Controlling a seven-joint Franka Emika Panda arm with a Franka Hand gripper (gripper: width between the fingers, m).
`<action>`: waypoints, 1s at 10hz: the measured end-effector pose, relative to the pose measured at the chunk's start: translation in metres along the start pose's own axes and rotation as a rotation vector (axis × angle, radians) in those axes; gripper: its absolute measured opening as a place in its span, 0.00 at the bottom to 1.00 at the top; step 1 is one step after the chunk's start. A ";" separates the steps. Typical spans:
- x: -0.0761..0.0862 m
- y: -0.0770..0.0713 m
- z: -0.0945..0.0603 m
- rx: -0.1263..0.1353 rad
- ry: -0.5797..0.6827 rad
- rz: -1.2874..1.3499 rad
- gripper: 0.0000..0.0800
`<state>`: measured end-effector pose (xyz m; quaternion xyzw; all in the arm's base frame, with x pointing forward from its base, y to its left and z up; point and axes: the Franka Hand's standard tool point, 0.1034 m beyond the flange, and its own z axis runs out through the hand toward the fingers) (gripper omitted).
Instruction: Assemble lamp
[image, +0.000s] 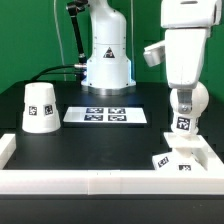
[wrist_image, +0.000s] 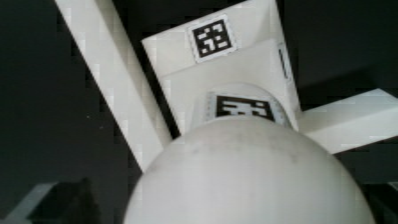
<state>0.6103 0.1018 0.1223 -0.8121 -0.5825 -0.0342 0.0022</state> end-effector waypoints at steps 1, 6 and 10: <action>0.000 0.000 0.000 -0.001 -0.001 -0.009 0.87; -0.002 0.001 0.000 -0.003 -0.002 0.038 0.72; -0.005 0.000 0.000 -0.001 0.004 0.452 0.72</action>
Offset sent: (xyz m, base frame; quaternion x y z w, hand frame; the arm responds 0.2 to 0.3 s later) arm 0.0000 0.0000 0.0000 0.0000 0.0000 0.0000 1.0000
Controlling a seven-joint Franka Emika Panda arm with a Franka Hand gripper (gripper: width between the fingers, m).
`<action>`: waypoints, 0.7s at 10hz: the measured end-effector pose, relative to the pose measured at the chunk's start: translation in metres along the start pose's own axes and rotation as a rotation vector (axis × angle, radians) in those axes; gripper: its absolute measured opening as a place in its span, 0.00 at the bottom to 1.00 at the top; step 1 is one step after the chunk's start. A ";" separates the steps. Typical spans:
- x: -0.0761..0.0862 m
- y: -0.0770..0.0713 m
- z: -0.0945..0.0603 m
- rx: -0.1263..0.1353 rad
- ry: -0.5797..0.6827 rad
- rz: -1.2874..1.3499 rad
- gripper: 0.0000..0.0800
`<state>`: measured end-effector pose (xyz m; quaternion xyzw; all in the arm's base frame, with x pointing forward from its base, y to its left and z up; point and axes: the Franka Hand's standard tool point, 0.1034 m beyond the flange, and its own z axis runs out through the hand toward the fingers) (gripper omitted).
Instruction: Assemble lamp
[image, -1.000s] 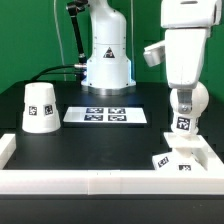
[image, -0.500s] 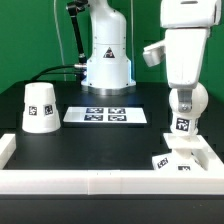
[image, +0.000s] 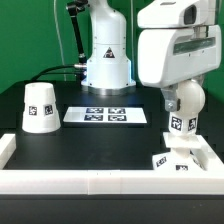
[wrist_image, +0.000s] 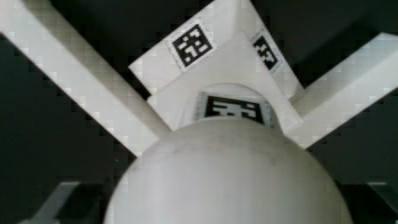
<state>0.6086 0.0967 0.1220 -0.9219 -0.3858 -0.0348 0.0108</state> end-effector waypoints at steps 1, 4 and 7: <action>0.000 0.000 0.000 0.000 0.000 0.122 0.72; 0.000 0.000 0.000 0.002 0.001 0.323 0.72; 0.000 0.001 0.000 0.001 0.001 0.514 0.72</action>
Offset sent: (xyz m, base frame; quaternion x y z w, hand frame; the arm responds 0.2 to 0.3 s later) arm 0.0000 0.0000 0.0000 0.0000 0.0000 0.1938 0.9810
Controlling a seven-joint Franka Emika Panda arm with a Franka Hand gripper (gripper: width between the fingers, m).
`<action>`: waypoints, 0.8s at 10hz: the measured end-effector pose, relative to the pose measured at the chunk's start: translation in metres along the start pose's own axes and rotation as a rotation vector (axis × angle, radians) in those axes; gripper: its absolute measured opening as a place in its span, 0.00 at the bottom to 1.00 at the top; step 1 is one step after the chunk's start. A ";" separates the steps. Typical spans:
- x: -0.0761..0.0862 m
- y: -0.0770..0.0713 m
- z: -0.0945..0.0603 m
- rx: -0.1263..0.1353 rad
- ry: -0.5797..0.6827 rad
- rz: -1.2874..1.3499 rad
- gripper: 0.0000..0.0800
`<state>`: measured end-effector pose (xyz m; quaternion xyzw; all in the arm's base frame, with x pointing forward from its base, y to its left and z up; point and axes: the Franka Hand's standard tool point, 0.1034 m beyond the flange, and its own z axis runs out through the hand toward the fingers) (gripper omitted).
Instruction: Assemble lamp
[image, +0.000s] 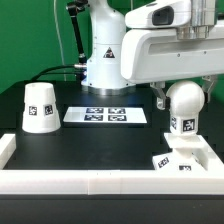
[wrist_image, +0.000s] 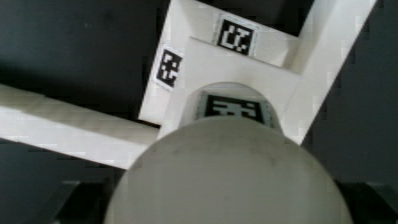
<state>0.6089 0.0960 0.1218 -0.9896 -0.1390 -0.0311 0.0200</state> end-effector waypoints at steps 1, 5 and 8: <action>0.000 0.001 0.000 -0.001 0.000 0.079 0.72; -0.005 0.001 0.000 -0.004 0.020 0.451 0.73; -0.007 -0.003 0.001 0.002 0.004 0.776 0.73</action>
Offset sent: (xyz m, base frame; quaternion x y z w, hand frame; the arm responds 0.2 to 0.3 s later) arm -0.0142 -0.0062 -0.0005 -0.0112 0.0319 0.2872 0.9573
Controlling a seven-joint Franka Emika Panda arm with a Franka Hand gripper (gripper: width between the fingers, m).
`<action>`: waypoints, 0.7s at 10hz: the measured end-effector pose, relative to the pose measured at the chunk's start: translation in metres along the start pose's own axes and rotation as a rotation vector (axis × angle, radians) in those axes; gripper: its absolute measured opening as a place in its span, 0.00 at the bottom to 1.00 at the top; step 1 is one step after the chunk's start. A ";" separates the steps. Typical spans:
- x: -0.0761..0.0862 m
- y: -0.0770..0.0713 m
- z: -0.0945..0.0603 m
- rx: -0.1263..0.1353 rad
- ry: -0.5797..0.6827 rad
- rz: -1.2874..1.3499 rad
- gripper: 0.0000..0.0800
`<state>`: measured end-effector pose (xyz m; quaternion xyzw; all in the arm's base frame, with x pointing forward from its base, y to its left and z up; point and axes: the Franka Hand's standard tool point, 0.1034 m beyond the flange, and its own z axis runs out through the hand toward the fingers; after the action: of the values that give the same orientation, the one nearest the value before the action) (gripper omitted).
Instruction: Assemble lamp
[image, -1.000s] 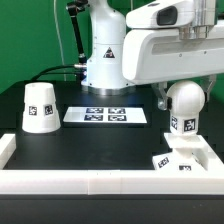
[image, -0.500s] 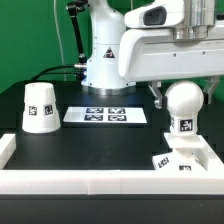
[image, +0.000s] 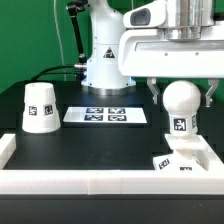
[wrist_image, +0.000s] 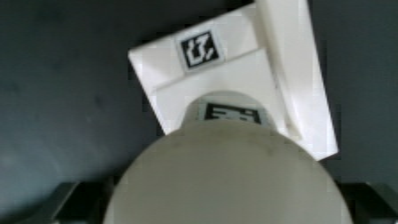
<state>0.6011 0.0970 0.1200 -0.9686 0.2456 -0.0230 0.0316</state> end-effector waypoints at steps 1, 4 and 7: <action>-0.001 0.000 0.000 0.009 -0.023 0.112 0.73; -0.009 -0.004 0.000 0.018 -0.086 0.382 0.73; -0.008 -0.009 0.000 0.021 -0.122 0.609 0.73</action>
Offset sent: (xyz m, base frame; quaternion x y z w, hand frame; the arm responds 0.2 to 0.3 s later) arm 0.0019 0.0073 0.0006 -0.0200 -0.0519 0.2796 0.9585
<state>0.5984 0.1084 0.1201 -0.8496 0.5219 0.0434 0.0616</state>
